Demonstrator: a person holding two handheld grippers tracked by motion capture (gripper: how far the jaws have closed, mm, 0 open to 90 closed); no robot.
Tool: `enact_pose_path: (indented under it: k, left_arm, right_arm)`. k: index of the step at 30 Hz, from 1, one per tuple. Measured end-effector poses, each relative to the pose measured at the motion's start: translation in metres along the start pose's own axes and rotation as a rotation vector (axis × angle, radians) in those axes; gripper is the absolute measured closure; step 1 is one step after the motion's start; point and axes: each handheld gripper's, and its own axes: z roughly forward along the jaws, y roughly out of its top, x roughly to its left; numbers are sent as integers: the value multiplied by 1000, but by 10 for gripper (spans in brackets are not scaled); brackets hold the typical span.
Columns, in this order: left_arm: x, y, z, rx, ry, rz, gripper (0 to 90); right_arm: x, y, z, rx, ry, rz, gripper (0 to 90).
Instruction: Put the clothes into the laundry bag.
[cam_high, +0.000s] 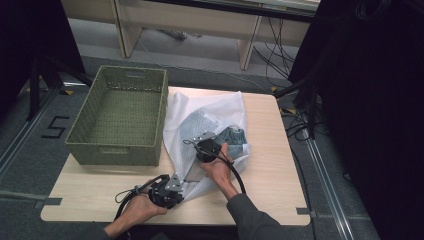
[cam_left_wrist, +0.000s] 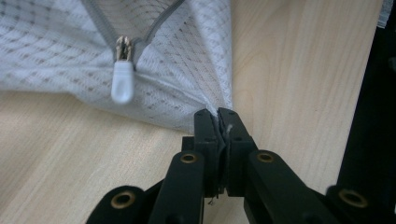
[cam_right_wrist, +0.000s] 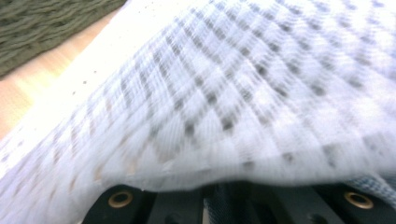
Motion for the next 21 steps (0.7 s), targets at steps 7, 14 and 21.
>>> enact_pose_path:
  k: [7,14,21]
  left_arm:
    - [0,-1,1,-25,-14,-57,854]
    - [1,0,0,-13,-15,-61,835]
    - [2,0,-2,19,-20,-33,821]
  right_arm:
    - [0,-4,-22,15,164,34,660]
    - [-24,-10,-66,-42,206,62,598]
    - [-46,-21,-90,-123,192,105,562]
